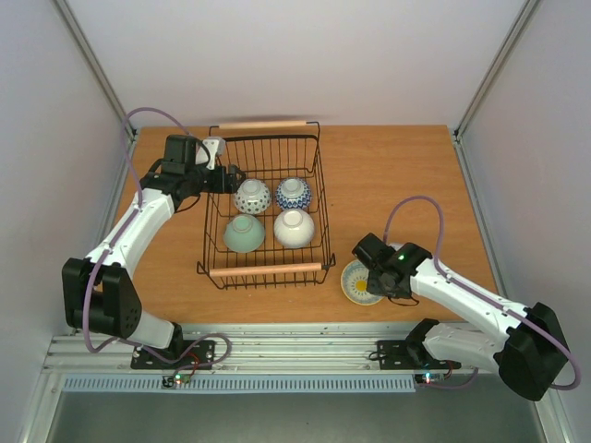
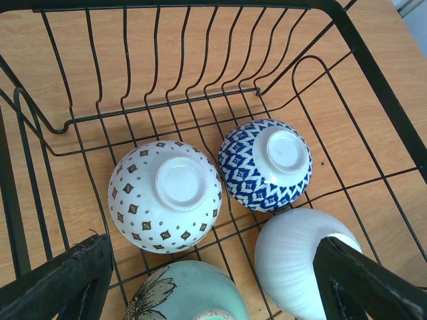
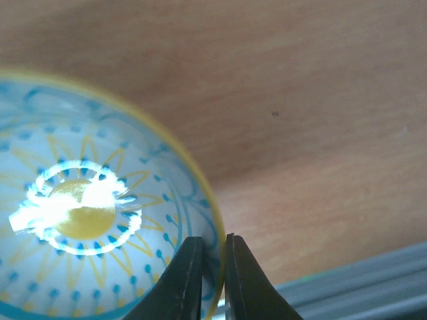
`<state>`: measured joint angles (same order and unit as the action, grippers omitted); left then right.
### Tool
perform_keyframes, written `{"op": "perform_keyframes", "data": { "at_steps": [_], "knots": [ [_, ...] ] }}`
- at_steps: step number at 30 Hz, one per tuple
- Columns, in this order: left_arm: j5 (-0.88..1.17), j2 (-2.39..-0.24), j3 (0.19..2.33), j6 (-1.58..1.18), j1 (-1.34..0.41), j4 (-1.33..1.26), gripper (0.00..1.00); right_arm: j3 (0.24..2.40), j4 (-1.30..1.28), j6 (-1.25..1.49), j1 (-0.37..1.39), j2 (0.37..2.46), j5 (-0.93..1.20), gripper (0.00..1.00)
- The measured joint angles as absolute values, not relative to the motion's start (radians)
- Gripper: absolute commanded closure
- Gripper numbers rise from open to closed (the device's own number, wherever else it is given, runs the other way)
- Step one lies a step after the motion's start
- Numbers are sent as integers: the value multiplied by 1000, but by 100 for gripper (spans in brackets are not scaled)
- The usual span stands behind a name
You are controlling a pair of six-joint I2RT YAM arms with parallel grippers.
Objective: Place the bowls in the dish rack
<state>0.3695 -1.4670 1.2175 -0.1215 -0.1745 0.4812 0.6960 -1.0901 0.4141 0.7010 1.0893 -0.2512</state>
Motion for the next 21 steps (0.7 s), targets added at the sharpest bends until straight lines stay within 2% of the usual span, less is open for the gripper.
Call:
{"op": "perform_keyframes", "data": {
  "at_steps": [11, 21],
  "knots": [
    [369, -1467, 1217, -119, -175, 481, 17, 727, -1105, 434, 697, 1025, -271, 99],
    [371, -1467, 1217, -119, -175, 481, 17, 788, -1188, 429, 698, 857, -310, 99]
  ]
}}
